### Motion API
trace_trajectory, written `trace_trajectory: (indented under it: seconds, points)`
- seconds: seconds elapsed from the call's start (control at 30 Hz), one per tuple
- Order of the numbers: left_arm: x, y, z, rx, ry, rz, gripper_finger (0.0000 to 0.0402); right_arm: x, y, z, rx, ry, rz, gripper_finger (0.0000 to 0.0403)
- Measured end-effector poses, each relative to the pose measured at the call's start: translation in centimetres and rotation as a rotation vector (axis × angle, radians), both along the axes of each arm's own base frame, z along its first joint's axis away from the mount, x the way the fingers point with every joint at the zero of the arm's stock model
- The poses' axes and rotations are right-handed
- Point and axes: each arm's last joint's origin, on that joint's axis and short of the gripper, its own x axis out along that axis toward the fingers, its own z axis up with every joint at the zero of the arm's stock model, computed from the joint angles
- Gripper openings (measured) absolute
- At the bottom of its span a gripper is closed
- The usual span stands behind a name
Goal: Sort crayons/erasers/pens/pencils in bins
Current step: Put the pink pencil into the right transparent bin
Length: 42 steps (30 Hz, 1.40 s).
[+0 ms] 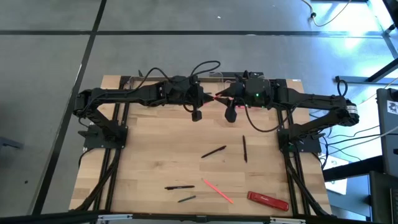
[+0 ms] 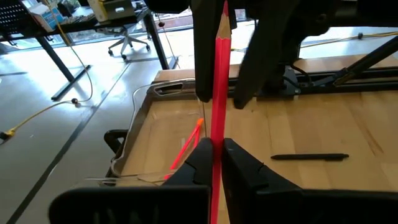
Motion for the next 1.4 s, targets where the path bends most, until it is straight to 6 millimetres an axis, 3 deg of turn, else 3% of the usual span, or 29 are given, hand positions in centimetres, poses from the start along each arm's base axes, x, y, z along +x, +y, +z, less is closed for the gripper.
trace_trajectory:
  seconds: [0.27, 0.73, 0.87, 1.17, 1.4]
  points:
    - [0.0, 0.0, 0.0, -0.003, 0.0, 0.007, 0.0014, 0.0, 0.0, 0.0, -0.003, 0.001, 0.002, 0.0035]
    - [0.0, 0.1, 0.0, 0.001, -0.001, 0.019, 0.0088, 0.0, 0.0, 0.0, -0.002, 0.003, 0.004, 0.0034]
    - [-0.2, 0.1, 0.0, 0.026, 0.011, 0.064, 0.0094, -0.3, -0.2, -0.1, -0.006, 0.023, -0.071, 0.0033]
    - [-1.2, -0.1, 0.6, 0.029, 0.037, 0.1, 0.0094, -3.0, -2.4, -0.6, -0.045, 0.181, -0.296, 0.0034]
    - [-1.6, -0.2, 0.2, 0.018, 0.097, 0.1, 0.0093, -5.3, -5.6, -1.8, -0.027, 0.411, -0.422, 0.0033]
